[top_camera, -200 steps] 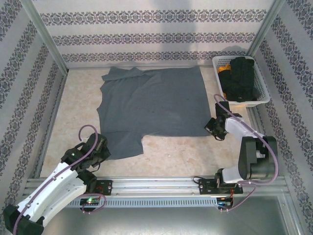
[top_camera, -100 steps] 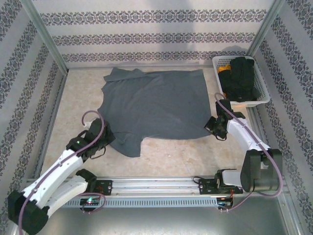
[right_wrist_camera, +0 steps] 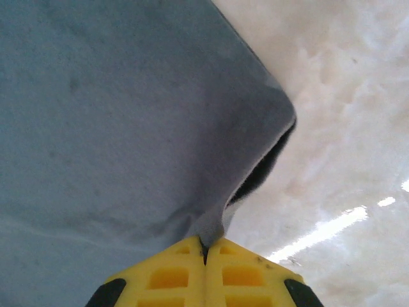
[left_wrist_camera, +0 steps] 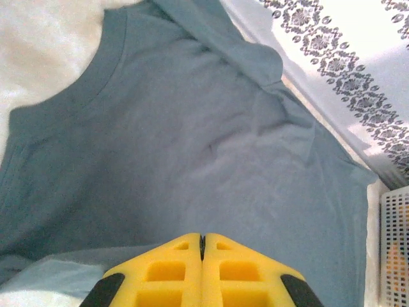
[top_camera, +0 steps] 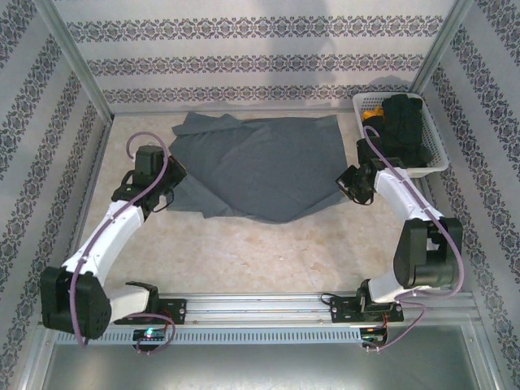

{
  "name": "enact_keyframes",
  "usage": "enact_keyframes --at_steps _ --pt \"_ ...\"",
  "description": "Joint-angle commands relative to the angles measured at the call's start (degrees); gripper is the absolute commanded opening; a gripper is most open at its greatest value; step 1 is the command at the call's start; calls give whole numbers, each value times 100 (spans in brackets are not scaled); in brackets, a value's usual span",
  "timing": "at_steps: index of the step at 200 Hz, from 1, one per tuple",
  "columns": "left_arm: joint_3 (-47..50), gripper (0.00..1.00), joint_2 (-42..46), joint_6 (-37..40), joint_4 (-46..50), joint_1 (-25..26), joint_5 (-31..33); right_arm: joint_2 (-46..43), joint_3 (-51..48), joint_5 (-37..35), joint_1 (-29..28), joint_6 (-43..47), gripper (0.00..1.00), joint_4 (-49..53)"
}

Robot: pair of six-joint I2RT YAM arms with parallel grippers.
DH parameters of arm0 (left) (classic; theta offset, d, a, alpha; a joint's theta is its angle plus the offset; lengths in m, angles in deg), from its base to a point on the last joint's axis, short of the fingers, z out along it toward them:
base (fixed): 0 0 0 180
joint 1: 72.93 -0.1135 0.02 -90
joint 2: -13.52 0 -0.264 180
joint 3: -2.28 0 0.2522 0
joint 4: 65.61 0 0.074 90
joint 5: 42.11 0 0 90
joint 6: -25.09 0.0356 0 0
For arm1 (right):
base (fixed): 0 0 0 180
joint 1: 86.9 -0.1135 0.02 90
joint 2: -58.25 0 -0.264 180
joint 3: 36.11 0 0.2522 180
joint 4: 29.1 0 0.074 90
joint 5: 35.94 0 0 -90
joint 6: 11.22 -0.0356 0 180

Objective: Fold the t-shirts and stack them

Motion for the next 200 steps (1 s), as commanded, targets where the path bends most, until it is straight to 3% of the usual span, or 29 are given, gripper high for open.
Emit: enact_keyframes --at_steps 1,104,200 --pt "-331 0 -350 270 -483 -231 -299 293 333 -24 -30 -418 0 43" --pt "-1169 0 -1807 593 -802 -1006 -560 1323 1321 -816 -4 -747 0 147" --pt "-2137 0 -3064 755 -996 -1100 -983 2191 2206 -915 -24 -641 0 255"
